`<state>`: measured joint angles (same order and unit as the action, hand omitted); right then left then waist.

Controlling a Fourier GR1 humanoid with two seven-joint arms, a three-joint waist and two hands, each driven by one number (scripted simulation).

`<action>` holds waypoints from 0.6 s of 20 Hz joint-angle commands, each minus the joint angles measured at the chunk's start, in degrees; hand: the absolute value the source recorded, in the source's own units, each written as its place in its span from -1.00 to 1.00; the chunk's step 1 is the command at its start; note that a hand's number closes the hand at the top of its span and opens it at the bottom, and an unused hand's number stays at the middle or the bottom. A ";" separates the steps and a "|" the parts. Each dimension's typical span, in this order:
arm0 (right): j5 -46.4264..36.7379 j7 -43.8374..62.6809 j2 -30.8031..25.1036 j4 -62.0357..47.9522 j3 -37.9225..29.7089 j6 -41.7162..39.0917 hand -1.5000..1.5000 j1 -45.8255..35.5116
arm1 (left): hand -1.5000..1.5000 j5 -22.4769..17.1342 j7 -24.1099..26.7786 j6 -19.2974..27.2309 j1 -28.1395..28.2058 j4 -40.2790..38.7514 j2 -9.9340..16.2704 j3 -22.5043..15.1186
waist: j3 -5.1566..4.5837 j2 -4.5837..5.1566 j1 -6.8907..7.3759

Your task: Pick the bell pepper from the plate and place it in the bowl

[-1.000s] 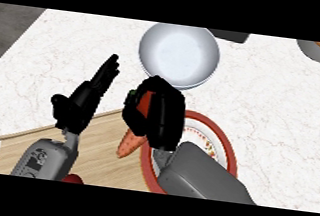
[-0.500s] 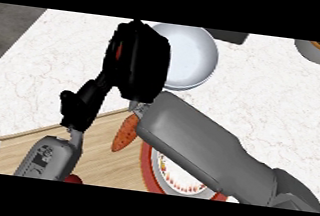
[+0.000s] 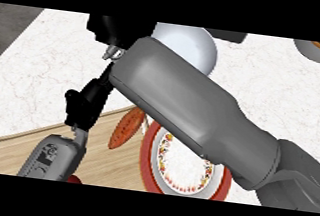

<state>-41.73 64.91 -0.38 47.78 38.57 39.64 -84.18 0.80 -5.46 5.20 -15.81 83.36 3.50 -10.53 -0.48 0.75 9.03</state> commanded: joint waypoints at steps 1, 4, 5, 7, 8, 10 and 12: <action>1.72 10.32 0.36 -6.21 -1.92 -0.16 1.00 -7.36 | 0.00 -0.28 0.50 -0.46 0.89 0.12 0.51 0.38 | 0.01 0.16 -0.25; 4.10 8.51 0.36 -10.83 -2.36 0.10 1.00 -8.51 | 0.00 -0.61 -1.07 -0.56 -1.70 -0.02 1.15 1.63 | 0.03 0.65 -0.52; 3.93 9.49 0.36 -12.69 -0.48 -2.31 1.00 -8.51 | 0.00 -0.31 0.37 -0.34 -0.78 -0.14 1.43 1.87 | -0.03 0.52 -0.47; 4.14 9.51 0.36 -15.92 -0.09 -3.84 1.00 -8.84 | 0.00 0.00 2.41 -0.39 1.68 -0.41 1.02 1.10 | 0.00 0.45 -1.42; 4.40 9.52 0.36 -18.11 -0.55 -4.07 1.00 -9.77 | 0.00 -0.48 0.99 0.08 0.37 -0.18 0.56 1.62 | -0.02 0.67 -1.00; 4.67 9.18 0.36 -21.07 0.90 -7.39 1.00 -9.78 | 0.00 -0.03 1.82 0.37 1.37 -0.33 0.62 1.54 | 0.00 0.55 -1.49; 6.05 8.22 0.37 -21.25 2.30 -6.87 1.00 -8.47 | 0.00 0.10 1.27 0.67 0.97 -0.09 0.40 1.56 | 0.10 0.57 -1.78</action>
<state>-37.02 66.52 -0.25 29.76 39.26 35.89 -92.49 0.81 -4.32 5.50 -15.36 83.06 3.98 -9.23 -0.45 1.23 7.63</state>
